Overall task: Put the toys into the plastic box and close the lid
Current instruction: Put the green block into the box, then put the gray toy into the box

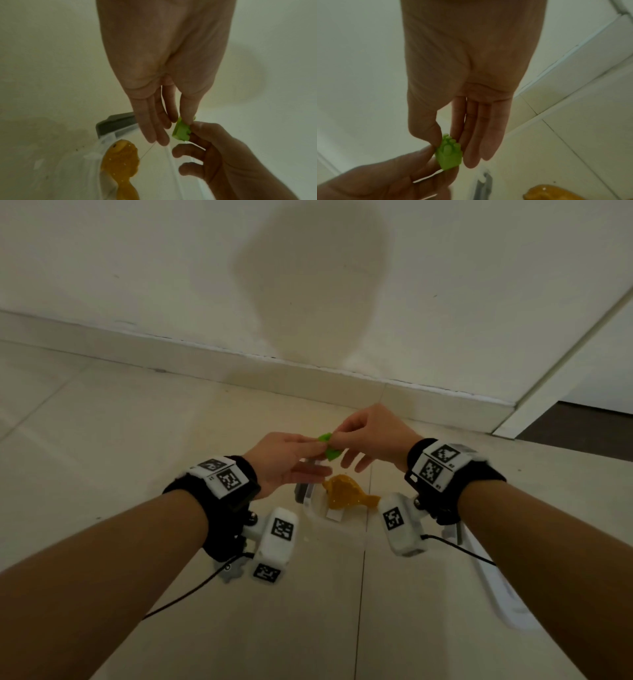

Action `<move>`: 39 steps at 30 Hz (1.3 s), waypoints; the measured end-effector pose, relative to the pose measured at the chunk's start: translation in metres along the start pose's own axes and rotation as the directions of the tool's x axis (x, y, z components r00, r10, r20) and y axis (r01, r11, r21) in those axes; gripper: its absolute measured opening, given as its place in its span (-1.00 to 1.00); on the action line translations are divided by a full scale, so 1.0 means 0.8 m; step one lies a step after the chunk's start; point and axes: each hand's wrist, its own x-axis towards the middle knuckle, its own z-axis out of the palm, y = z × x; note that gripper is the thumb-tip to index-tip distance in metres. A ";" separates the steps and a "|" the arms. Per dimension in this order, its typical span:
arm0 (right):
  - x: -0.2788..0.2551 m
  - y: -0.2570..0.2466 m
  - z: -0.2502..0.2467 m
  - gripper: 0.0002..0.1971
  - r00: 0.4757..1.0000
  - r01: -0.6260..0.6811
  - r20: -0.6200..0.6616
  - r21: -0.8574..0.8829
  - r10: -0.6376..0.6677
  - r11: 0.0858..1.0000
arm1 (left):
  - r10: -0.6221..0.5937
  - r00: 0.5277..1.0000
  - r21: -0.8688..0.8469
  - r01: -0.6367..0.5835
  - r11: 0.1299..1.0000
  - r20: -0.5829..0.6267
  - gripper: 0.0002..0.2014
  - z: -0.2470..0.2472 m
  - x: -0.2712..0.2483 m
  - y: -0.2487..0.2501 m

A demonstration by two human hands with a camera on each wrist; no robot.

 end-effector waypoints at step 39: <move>0.012 0.022 0.010 -0.70 0.961 -0.120 0.120 -0.630 0.249 0.767 | -0.353 0.793 0.755 0.595 0.275 -0.496 -0.38 -0.104 0.006 -0.084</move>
